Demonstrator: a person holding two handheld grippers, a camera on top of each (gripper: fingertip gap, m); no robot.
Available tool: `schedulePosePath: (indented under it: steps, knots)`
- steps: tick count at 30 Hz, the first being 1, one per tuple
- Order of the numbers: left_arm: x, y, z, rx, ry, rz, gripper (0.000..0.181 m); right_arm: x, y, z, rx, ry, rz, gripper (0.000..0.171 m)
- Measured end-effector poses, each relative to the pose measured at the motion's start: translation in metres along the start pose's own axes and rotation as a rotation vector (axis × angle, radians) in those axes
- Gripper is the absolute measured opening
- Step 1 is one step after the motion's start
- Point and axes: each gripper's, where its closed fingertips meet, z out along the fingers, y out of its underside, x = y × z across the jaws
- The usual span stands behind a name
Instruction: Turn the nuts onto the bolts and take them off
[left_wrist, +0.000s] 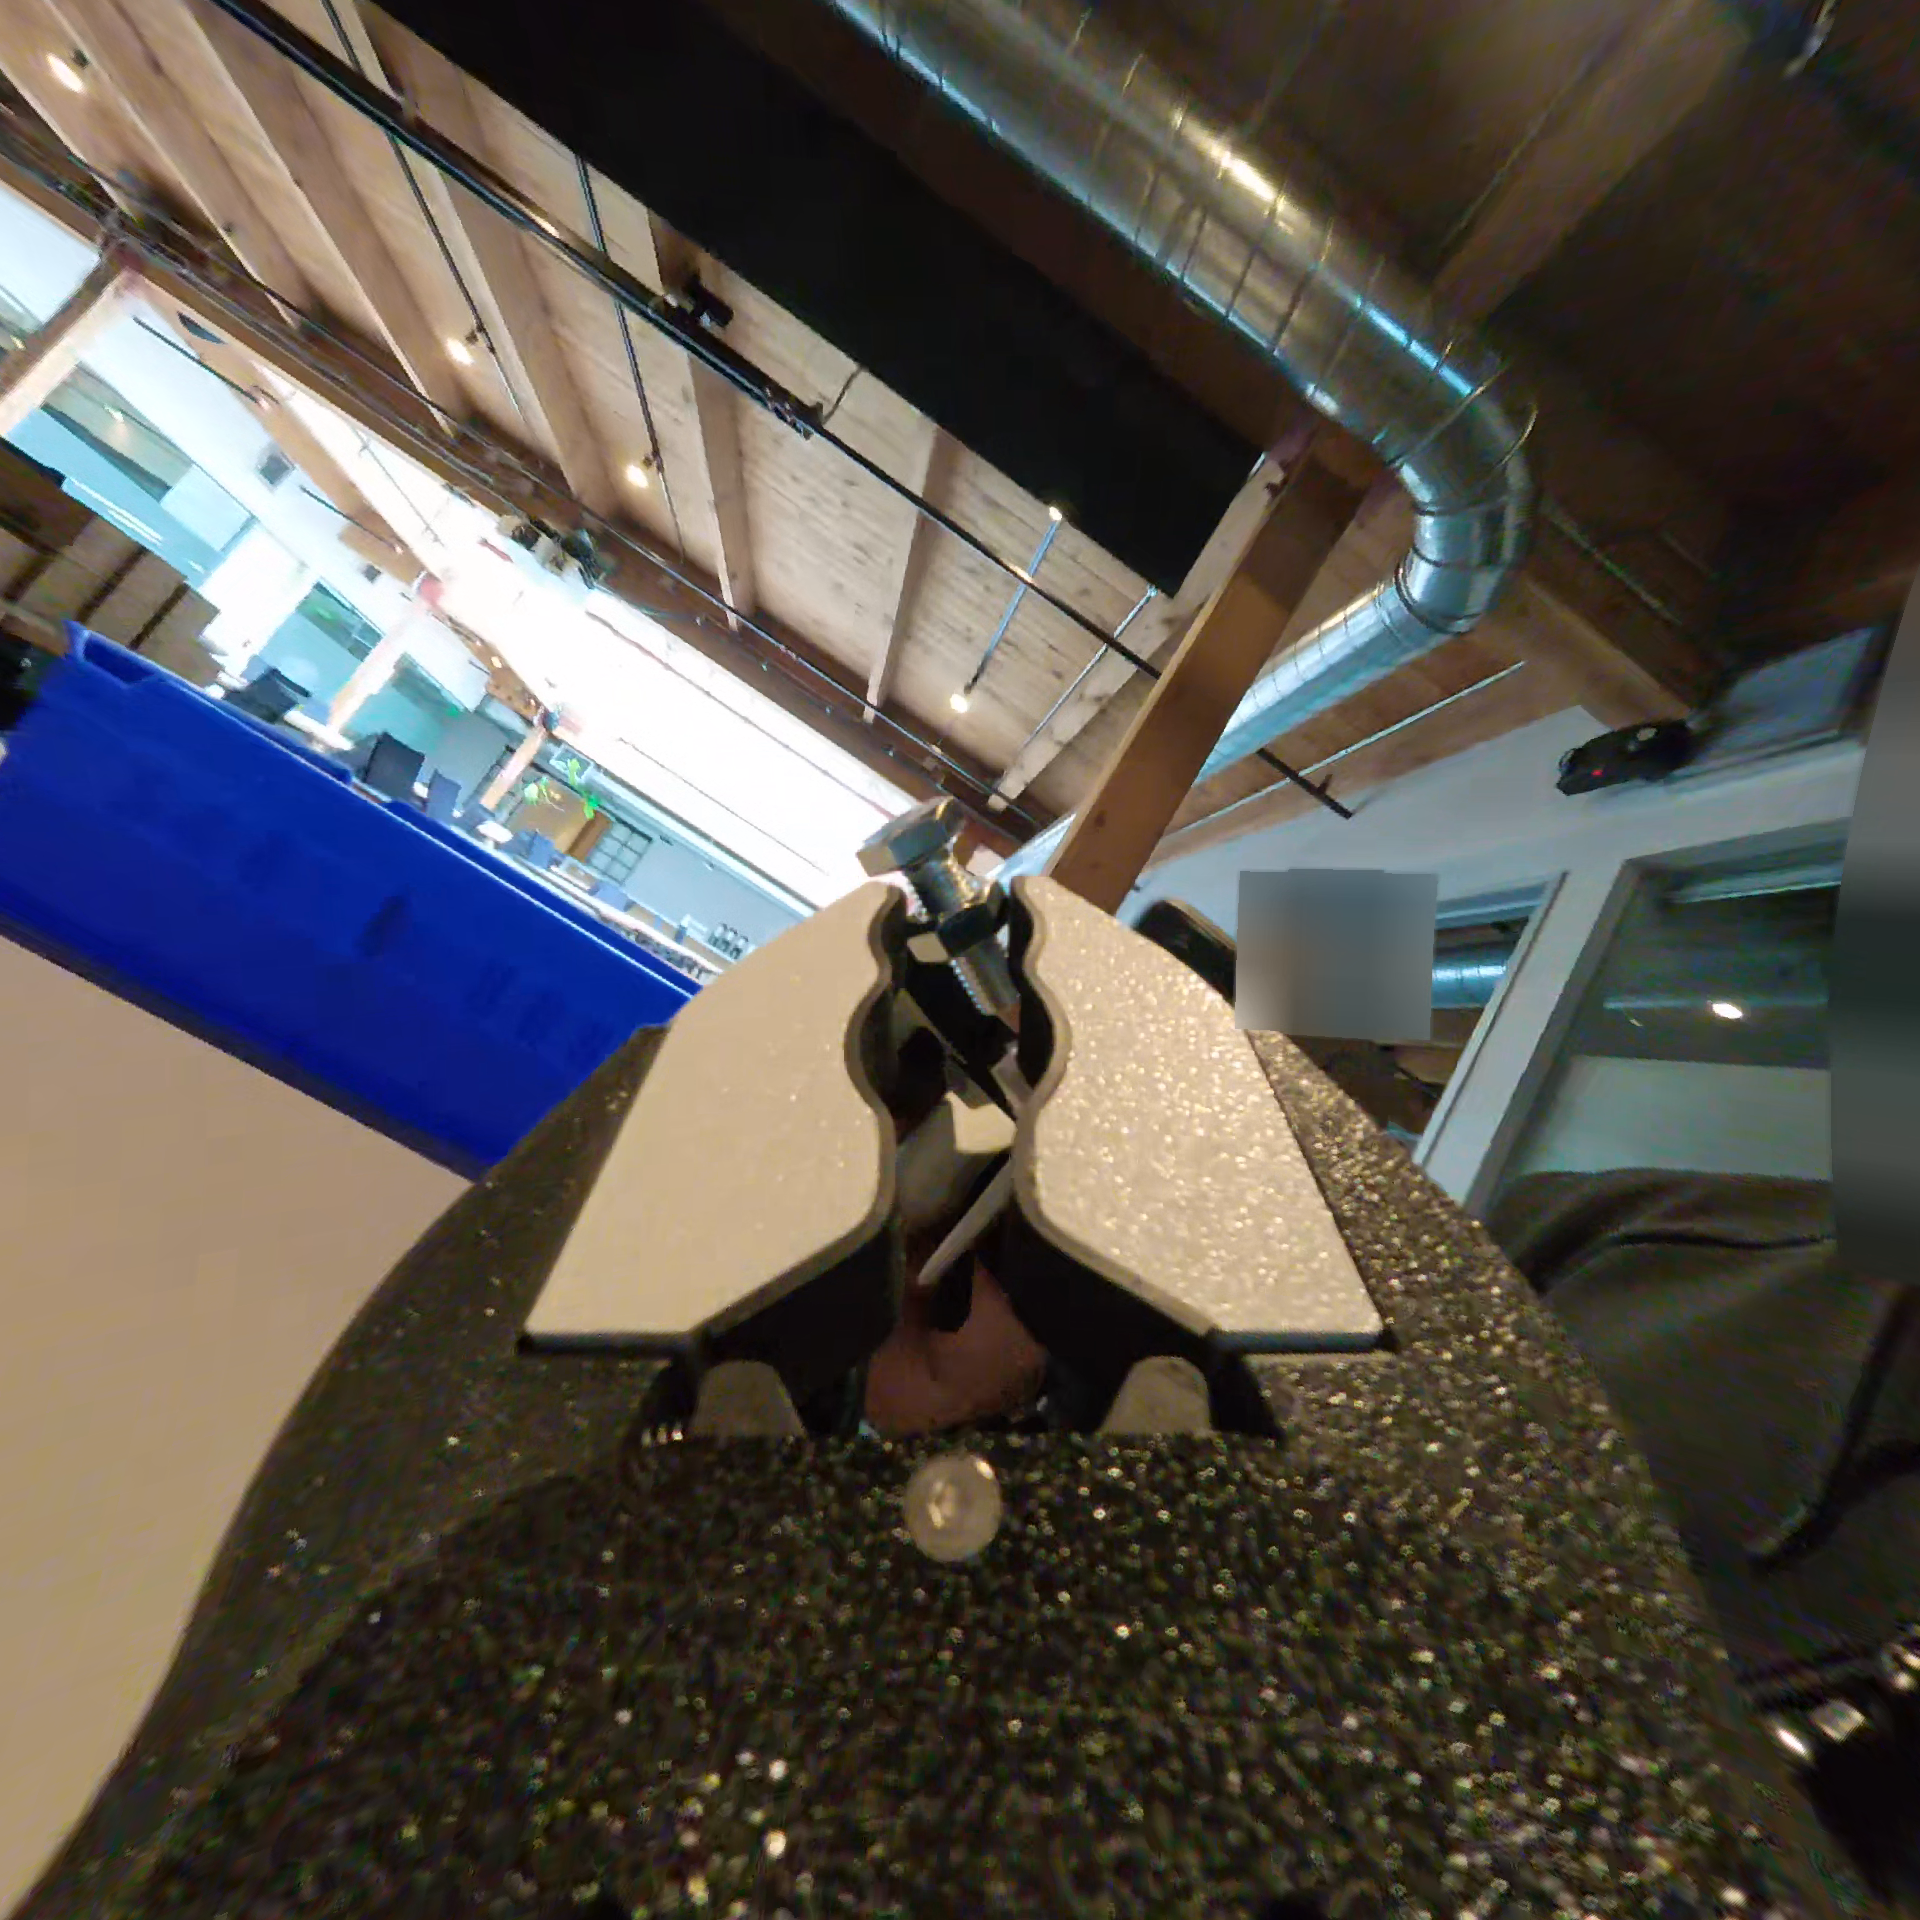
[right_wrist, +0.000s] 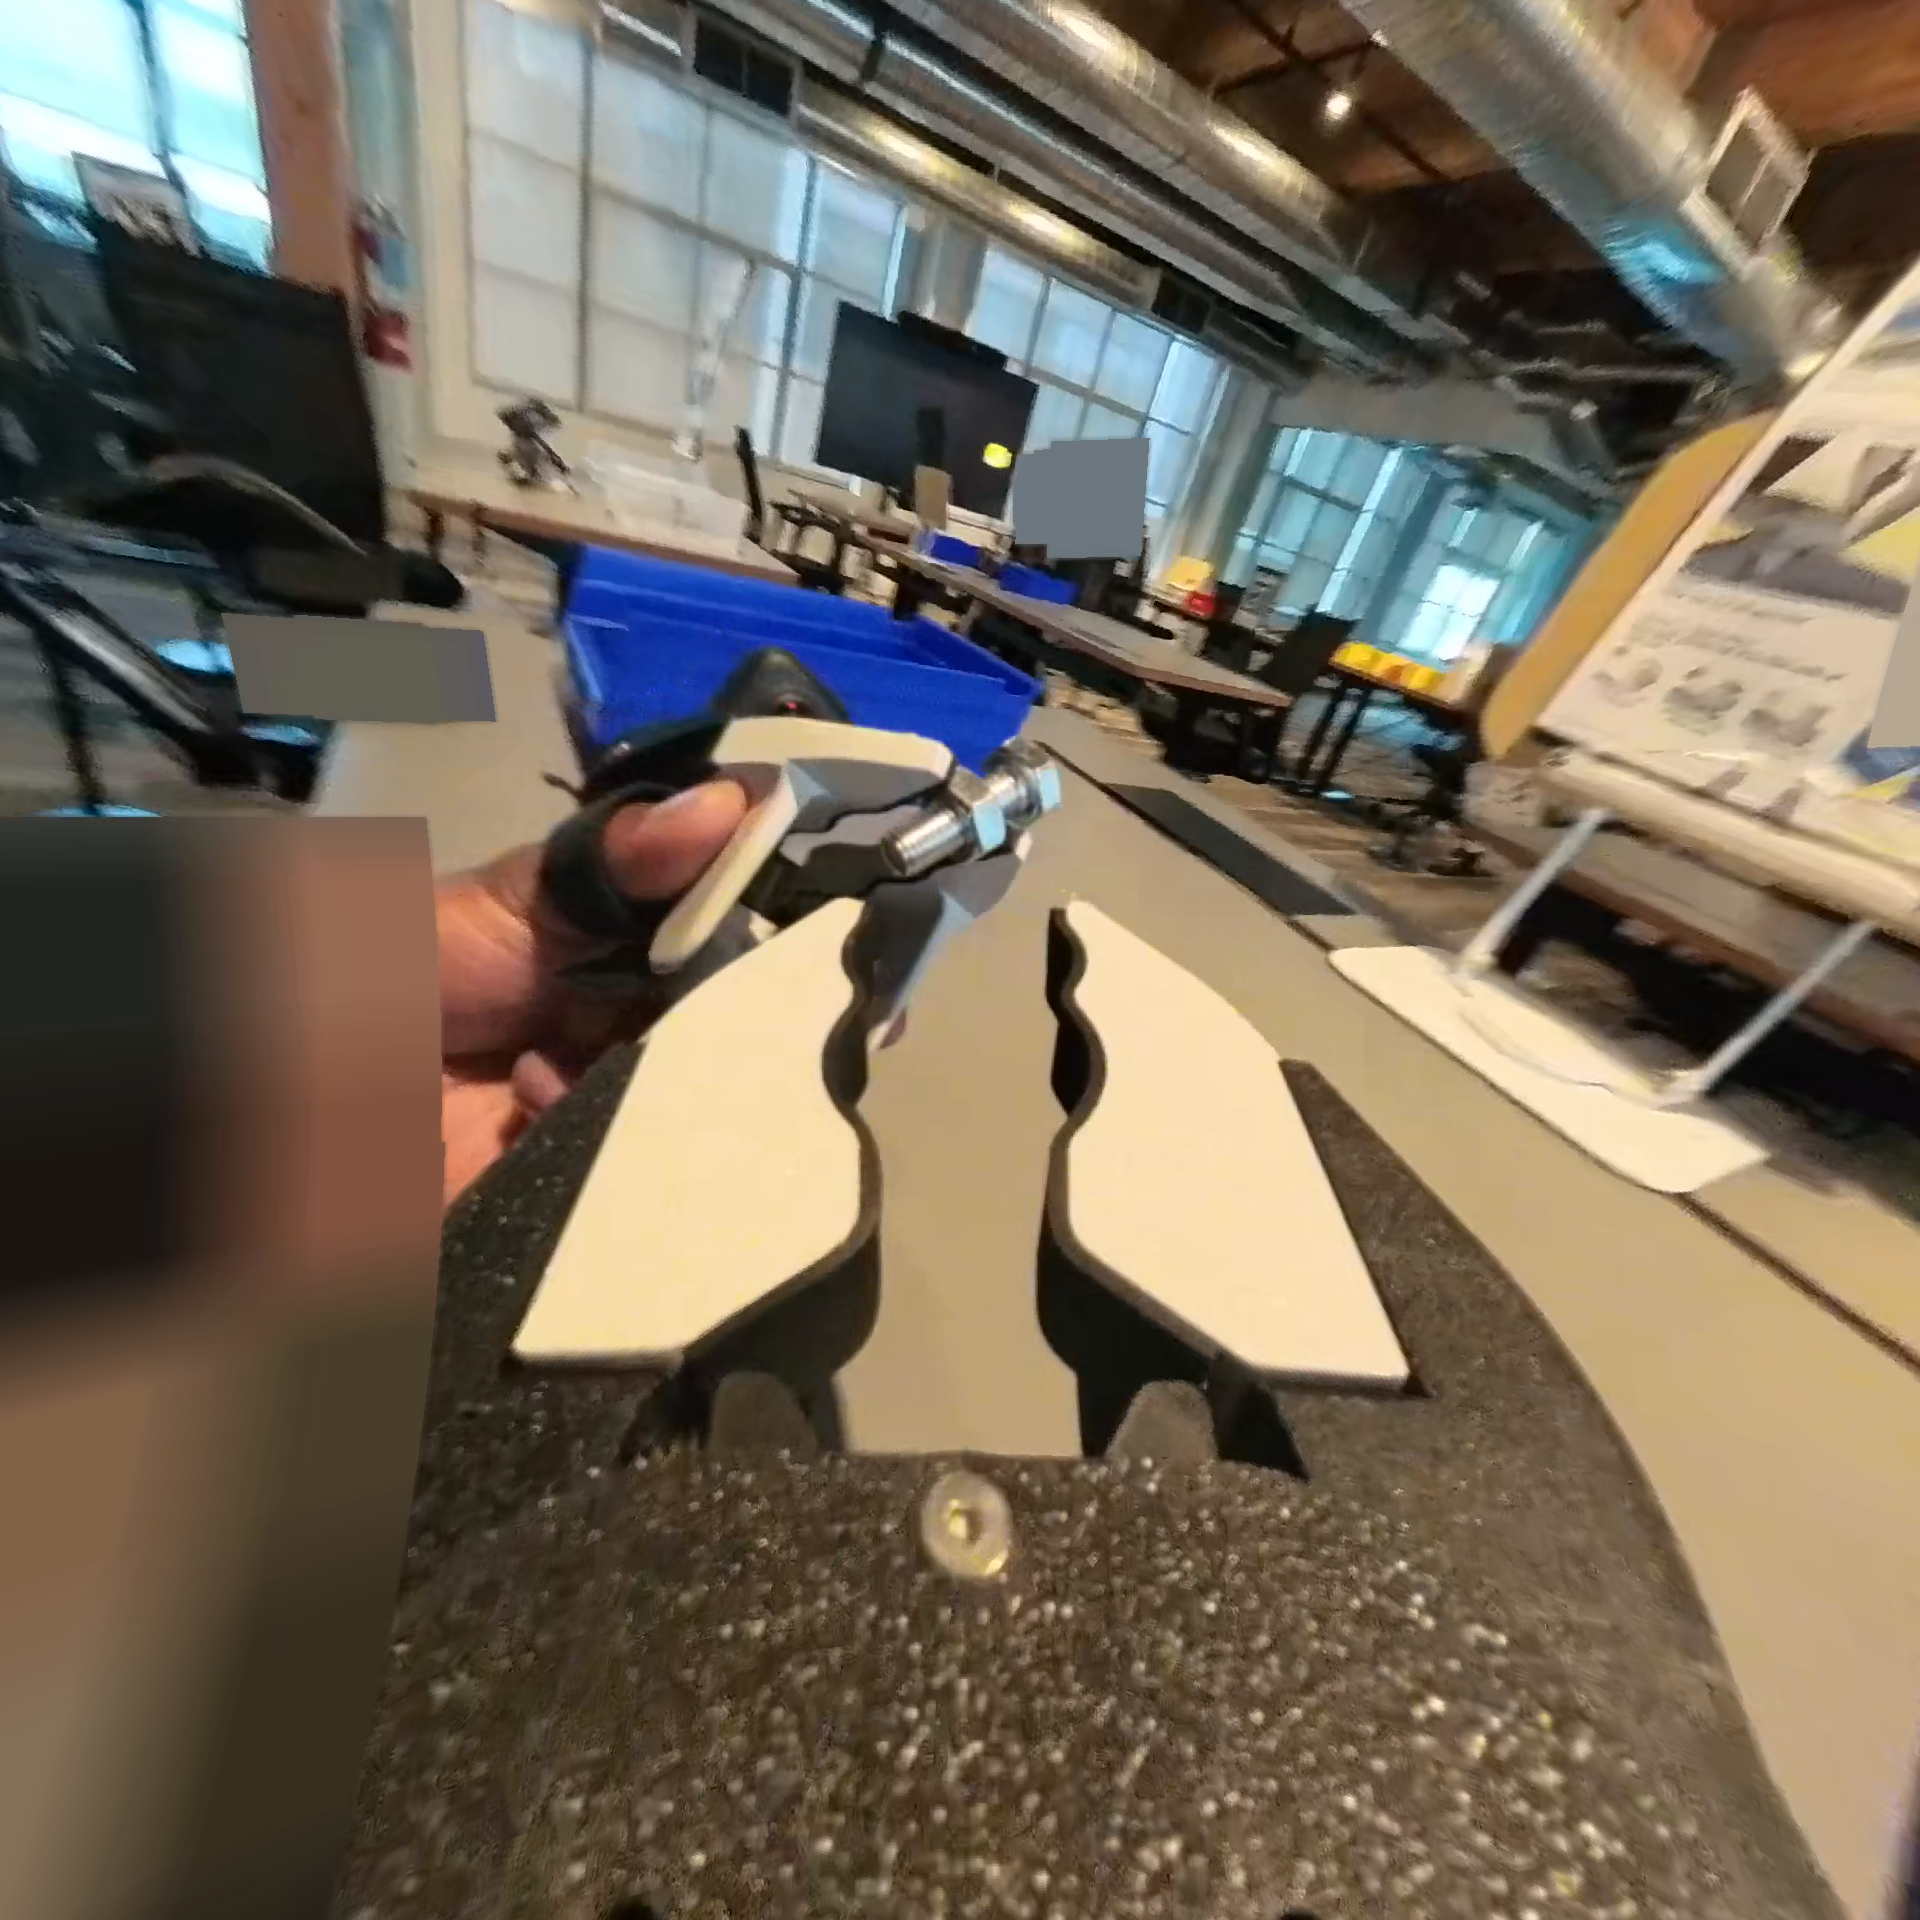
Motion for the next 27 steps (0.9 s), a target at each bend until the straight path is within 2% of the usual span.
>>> schedulePosePath:
  steps: [3,12,19,27]
  knots:
    - [0.0,-0.002,-0.002,0.025,-0.033,0.056,0.017,-0.004,0.001,0.004,-0.029,0.062,-0.134,0.028]
    - [-0.002,-0.001,-0.004,0.062,-0.11,0.153,0.018,-0.005,0.001,0.012,-0.076,0.215,-0.325,0.025]
    - [-0.004,0.002,-0.003,0.048,-0.147,0.193,0.018,-0.005,-0.001,0.013,-0.069,0.234,-0.318,0.013]
    - [-0.006,0.006,-0.002,0.006,-0.16,0.183,0.018,-0.003,0.002,0.01,-0.097,0.205,-0.274,0.011]
